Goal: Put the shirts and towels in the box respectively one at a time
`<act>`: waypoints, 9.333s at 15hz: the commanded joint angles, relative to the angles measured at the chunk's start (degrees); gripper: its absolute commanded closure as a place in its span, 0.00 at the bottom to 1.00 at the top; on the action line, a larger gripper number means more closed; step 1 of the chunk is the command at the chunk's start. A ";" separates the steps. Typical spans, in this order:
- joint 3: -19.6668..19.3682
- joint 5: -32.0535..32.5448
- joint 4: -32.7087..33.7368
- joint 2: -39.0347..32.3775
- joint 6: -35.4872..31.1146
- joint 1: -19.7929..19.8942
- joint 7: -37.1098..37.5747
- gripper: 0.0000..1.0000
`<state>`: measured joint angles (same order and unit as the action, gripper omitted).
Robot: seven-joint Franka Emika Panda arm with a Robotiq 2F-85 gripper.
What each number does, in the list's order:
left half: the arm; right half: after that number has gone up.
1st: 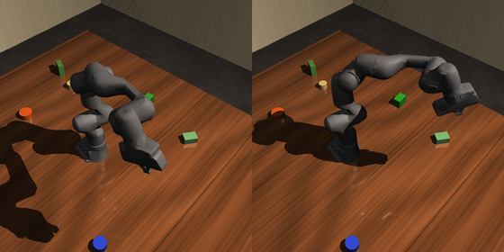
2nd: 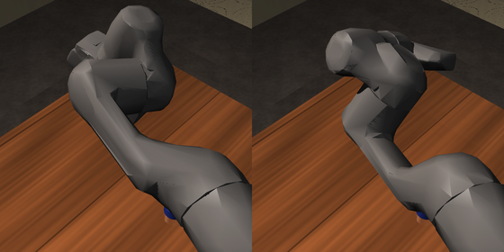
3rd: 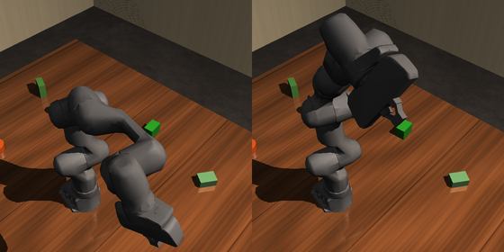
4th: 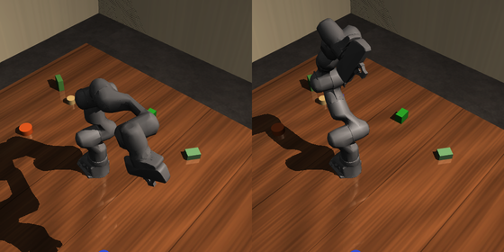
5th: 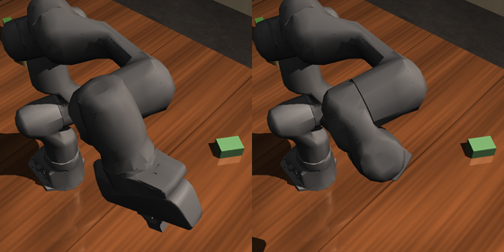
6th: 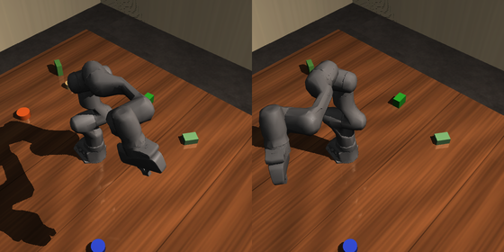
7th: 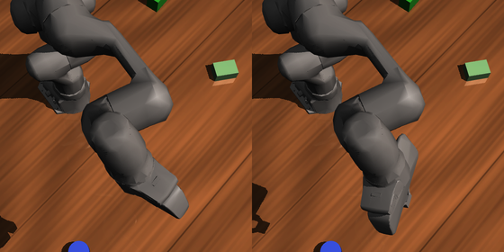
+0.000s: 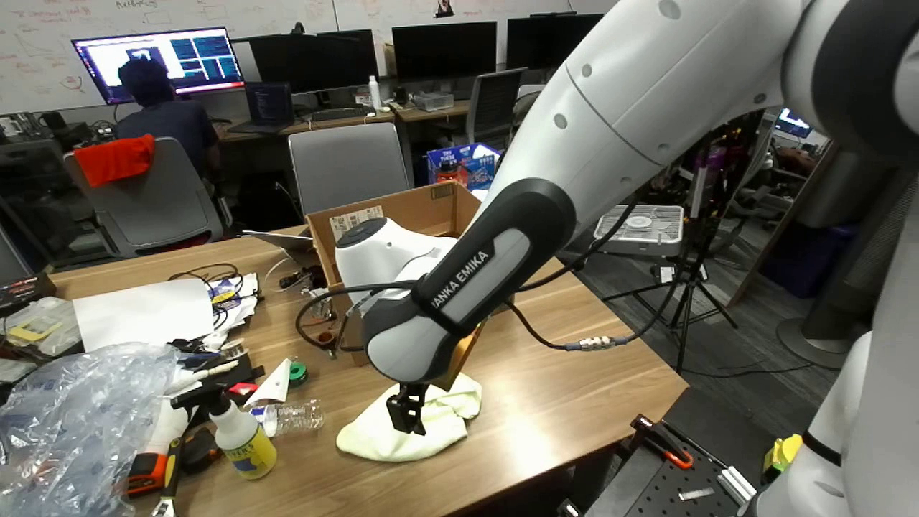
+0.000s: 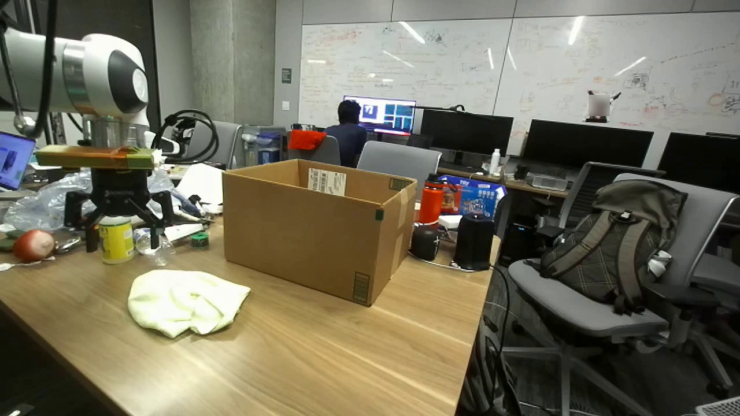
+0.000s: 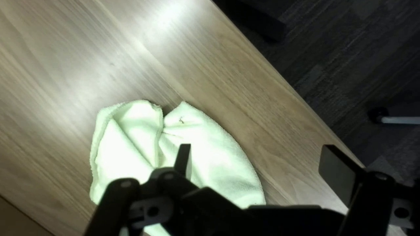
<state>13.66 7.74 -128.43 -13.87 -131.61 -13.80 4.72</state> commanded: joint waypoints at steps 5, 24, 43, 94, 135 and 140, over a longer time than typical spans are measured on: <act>-3.84 6.50 4.02 -8.61 -7.73 -1.17 0.15 0.00; -9.10 10.07 13.46 -21.84 -10.35 -2.66 0.49 0.00; -10.47 7.96 12.50 -25.89 -18.45 -1.17 -0.09 0.00; -10.21 42.99 41.60 -4.83 24.68 0.94 22.85 0.98; -12.08 20.18 49.03 -9.46 35.46 0.63 4.70 0.00; -9.98 15.06 35.26 4.01 38.93 0.50 8.50 0.00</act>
<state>2.22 25.25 -82.17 -20.06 -93.00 -13.40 10.48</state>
